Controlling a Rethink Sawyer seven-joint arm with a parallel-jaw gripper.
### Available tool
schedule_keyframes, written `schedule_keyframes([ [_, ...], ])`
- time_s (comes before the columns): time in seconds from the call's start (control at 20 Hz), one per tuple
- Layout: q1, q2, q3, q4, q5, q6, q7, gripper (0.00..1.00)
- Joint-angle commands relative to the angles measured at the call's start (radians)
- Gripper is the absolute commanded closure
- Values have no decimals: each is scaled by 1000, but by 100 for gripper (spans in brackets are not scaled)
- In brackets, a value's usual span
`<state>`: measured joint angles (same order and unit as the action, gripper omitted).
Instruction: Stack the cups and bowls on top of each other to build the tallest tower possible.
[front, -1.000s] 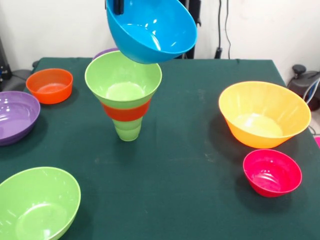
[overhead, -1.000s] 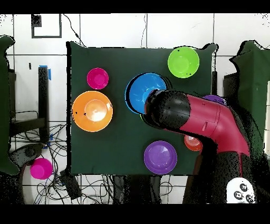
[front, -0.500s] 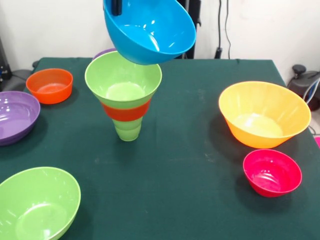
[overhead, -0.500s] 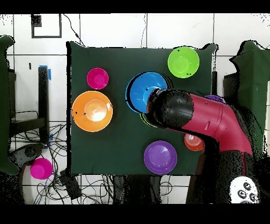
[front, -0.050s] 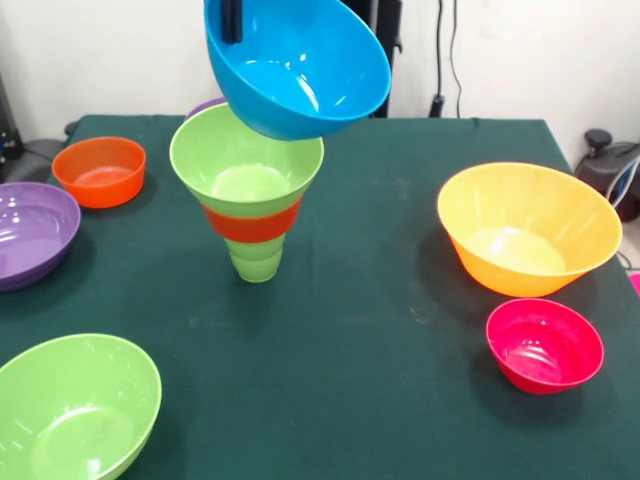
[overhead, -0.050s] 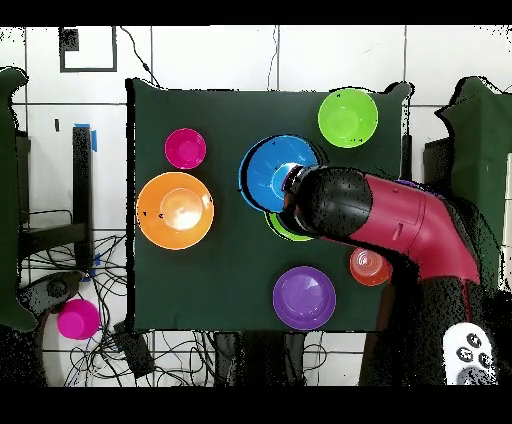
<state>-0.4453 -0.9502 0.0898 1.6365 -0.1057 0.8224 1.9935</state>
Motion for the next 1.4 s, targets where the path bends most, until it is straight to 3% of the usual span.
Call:
schedule_keyframes([
  [0.05, -16, 61, 113, 4, -99, -53, -181, 100],
  [0.4, -25, 67, 123, 44, -97, -128, -149, 100],
  [1.4, -50, 44, 138, 45, -128, -72, -161, 100],
])
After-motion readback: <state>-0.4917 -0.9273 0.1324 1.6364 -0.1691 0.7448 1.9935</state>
